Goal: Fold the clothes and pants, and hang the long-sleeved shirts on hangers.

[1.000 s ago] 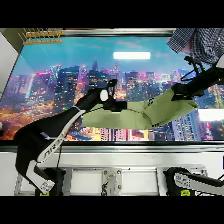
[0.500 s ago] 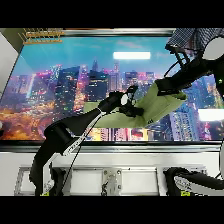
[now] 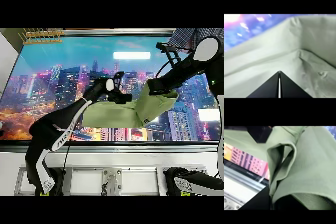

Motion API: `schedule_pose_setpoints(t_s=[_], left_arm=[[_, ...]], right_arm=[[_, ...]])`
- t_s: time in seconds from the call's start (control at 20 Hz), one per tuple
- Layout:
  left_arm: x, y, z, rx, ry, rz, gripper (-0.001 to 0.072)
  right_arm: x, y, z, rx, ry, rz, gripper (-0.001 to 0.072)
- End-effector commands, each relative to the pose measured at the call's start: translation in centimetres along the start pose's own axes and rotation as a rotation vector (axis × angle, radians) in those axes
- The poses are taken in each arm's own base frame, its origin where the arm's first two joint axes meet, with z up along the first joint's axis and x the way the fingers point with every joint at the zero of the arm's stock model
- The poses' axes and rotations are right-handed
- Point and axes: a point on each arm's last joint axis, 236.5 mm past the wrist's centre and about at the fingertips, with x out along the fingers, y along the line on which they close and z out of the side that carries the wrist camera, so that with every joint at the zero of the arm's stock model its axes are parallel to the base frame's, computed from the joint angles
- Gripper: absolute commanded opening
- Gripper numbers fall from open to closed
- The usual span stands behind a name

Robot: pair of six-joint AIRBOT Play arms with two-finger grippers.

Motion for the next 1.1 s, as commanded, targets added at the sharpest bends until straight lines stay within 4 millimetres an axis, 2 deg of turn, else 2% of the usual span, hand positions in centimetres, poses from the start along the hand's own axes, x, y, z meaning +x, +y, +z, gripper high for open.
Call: schedule_pose_setpoints(t_s=[0.0, 0.2, 0.35, 0.55, 0.6, 0.7, 0.75, 0.85, 0.9, 0.95, 1.0, 1.05], left_arm=[[-5.6, 3.7, 3.3, -0.025, -0.078, 0.012, 0.0007], [-12.7, 7.7, 6.1, -0.058, -0.187, 0.031, 0.0007], [-17.7, 10.4, 7.2, -0.084, -0.258, 0.051, 0.0007], [-24.1, 13.6, 7.3, -0.107, -0.336, 0.086, 0.0008], [-25.4, 14.3, 7.3, -0.118, -0.357, 0.094, 0.0007], [-28.1, 15.8, 7.3, -0.145, -0.401, 0.111, 0.0007], [-29.4, 16.5, 7.1, -0.159, -0.419, 0.12, 0.0007], [-31.7, 17.9, 6.8, -0.185, -0.453, 0.139, 0.0007], [-32.6, 18.4, 6.6, -0.196, -0.465, 0.146, 0.0007], [-33.3, 18.8, 6.3, -0.206, -0.476, 0.152, 0.0007], [-33.6, 19.0, 5.8, -0.214, -0.481, 0.156, 0.0007], [-33.3, 19.1, 5.0, -0.223, -0.482, 0.158, 0.0007]], right_arm=[[1.7, 3.3, 1.2, -0.04, -0.02, 0.067, 0.0014], [5.8, 7.4, 2.3, -0.092, -0.005, 0.11, 0.0014], [10.0, 11.6, 3.1, -0.132, -0.005, 0.176, 0.0014], [18.5, 18.0, 4.5, -0.175, -0.047, 0.272, 0.0019], [20.8, 19.7, 5.1, -0.2, -0.085, 0.296, 0.0113], [24.2, 24.4, 5.7, -0.243, -0.16, 0.398, 0.0665], [24.6, 25.7, 5.8, -0.283, -0.178, 0.42, 0.0701], [23.4, 25.9, 6.6, -0.257, -0.198, 0.427, 0.0699], [22.1, 25.2, 7.4, -0.26, -0.225, 0.413, 0.0697], [20.7, 24.1, 8.2, -0.267, -0.25, 0.389, 0.0663], [19.5, 22.5, 8.6, -0.283, -0.266, 0.348, 0.0591], [18.5, 20.2, 8.6, -0.3, -0.269, 0.287, 0.058]])
